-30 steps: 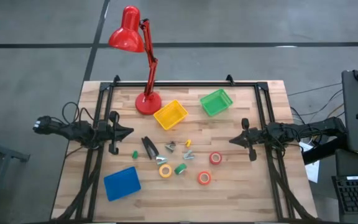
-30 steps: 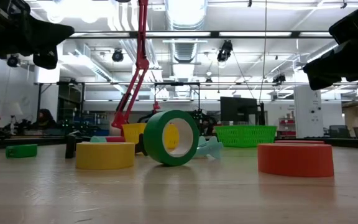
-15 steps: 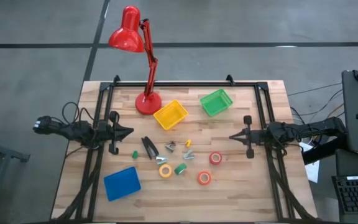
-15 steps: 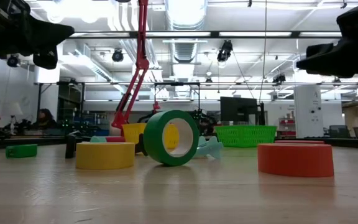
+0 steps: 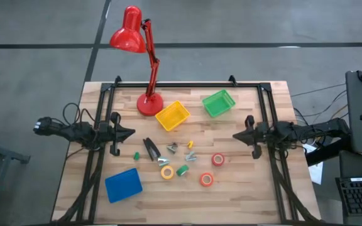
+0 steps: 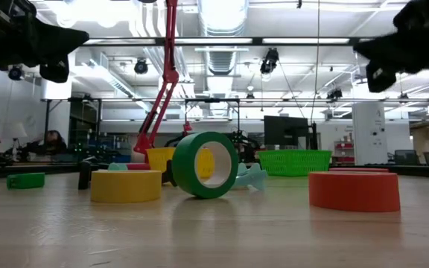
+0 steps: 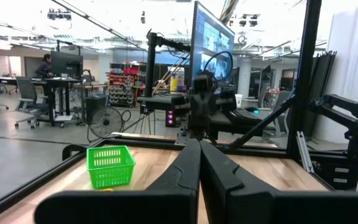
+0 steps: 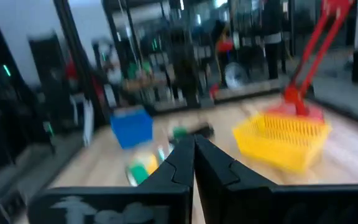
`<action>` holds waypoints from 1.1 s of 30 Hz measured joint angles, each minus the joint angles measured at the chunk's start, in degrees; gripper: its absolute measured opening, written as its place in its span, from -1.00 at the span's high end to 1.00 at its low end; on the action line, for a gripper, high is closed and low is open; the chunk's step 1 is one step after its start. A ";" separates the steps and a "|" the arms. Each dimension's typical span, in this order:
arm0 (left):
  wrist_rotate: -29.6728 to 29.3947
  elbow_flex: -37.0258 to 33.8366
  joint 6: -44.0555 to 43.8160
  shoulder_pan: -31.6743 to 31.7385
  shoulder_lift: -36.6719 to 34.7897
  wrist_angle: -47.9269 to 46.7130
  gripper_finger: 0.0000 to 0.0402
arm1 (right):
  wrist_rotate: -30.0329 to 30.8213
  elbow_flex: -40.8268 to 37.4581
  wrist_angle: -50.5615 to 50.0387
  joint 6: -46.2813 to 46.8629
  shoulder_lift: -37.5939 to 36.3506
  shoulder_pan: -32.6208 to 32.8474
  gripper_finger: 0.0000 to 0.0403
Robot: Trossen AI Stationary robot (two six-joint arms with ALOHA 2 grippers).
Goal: Pick and place Stapler, Stapler remover, tape
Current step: Put the red tape into the green bin
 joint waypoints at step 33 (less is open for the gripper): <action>0.02 0.01 0.01 -0.01 -0.01 -0.01 0.96 | -2.43 31.70 -23.93 11.15 55.41 12.23 0.07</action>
